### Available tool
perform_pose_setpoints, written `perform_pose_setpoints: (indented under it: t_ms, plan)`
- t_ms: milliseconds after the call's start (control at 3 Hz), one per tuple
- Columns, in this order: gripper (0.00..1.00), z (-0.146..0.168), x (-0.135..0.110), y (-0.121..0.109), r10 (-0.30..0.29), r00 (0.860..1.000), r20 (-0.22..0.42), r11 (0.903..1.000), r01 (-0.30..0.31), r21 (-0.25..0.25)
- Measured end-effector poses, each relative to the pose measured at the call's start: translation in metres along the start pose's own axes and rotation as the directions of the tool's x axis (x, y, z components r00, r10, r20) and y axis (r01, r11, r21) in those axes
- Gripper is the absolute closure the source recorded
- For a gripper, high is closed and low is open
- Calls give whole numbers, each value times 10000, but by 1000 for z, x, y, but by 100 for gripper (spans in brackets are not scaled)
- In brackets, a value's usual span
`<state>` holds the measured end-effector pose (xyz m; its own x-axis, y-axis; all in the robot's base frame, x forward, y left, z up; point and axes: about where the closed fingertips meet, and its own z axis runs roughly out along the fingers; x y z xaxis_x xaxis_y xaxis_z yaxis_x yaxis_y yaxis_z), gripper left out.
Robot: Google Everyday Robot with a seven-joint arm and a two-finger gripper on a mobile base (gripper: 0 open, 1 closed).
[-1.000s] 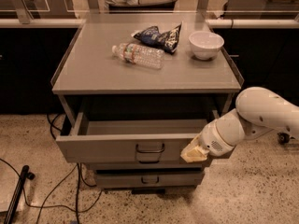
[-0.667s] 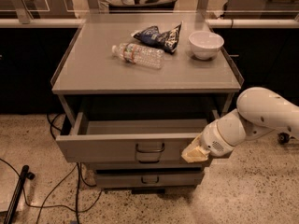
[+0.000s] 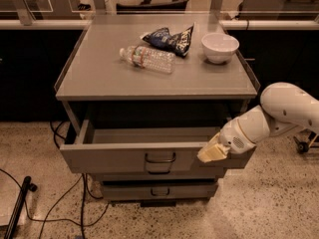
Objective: Close top drawer
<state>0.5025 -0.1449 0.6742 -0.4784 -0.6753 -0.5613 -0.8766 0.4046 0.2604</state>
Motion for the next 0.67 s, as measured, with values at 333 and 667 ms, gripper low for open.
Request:
perform_pose_setpoints:
  t_ms: [333, 667]
  plan:
    - [0, -6, -8, -7, -43, 9994, 351, 9999, 47, -123]
    - [0, -7, -17, -3, -260, 9982, 538, 9995, 270, -183]
